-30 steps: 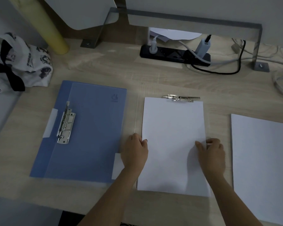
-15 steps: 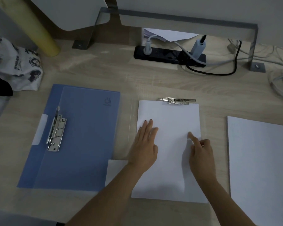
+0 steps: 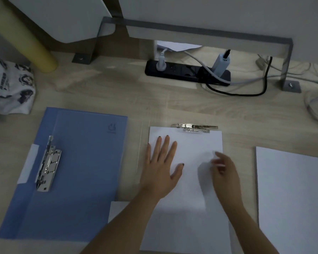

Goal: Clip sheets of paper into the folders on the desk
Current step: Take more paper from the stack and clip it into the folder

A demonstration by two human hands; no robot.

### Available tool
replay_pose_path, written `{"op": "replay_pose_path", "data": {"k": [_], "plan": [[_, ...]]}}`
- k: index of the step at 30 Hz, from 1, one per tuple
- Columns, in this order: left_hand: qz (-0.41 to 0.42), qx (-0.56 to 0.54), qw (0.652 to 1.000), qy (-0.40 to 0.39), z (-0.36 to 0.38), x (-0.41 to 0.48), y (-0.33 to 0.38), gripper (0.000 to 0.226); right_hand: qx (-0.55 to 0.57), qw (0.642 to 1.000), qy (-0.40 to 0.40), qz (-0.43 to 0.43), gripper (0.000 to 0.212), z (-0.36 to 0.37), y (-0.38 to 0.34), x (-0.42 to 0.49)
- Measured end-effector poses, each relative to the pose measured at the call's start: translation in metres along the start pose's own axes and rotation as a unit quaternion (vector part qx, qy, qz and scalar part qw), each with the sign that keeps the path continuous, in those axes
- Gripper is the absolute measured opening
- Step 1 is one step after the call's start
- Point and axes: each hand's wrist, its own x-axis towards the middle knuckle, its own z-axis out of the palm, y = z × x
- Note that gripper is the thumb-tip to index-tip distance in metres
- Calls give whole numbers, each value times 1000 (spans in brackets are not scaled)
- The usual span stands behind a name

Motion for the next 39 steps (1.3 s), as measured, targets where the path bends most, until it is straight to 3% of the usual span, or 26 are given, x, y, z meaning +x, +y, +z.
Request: {"op": "replay_pose_path", "data": {"k": [3,6,12,18,21,29,35,39], "plan": [[-3,3,1000,4,-1,0,0,64,232,964,-6,127,44,1,-23,43],[-2,7,1000,12,0,0,1,63,294,947,-16,129,46,4,-38,68],[5,-11,999,30,1,1,0,63,115,986,-68,-100,47,17,-49,51],[0,-26,999,33,3,2,0,65,-93,953,-89,-276,58,40,-39,52],[-1,-21,999,35,3,3,0,66,-138,939,-76,-306,62,45,-37,55],[-5,-33,999,33,2,2,1,67,-256,907,-88,-323,45,58,-33,62],[-11,-10,1000,25,5,3,0,68,-349,878,-86,-315,51,63,-32,63],[-10,-8,1000,25,5,3,0,68,-354,879,-83,-309,52,64,-32,62]]}}
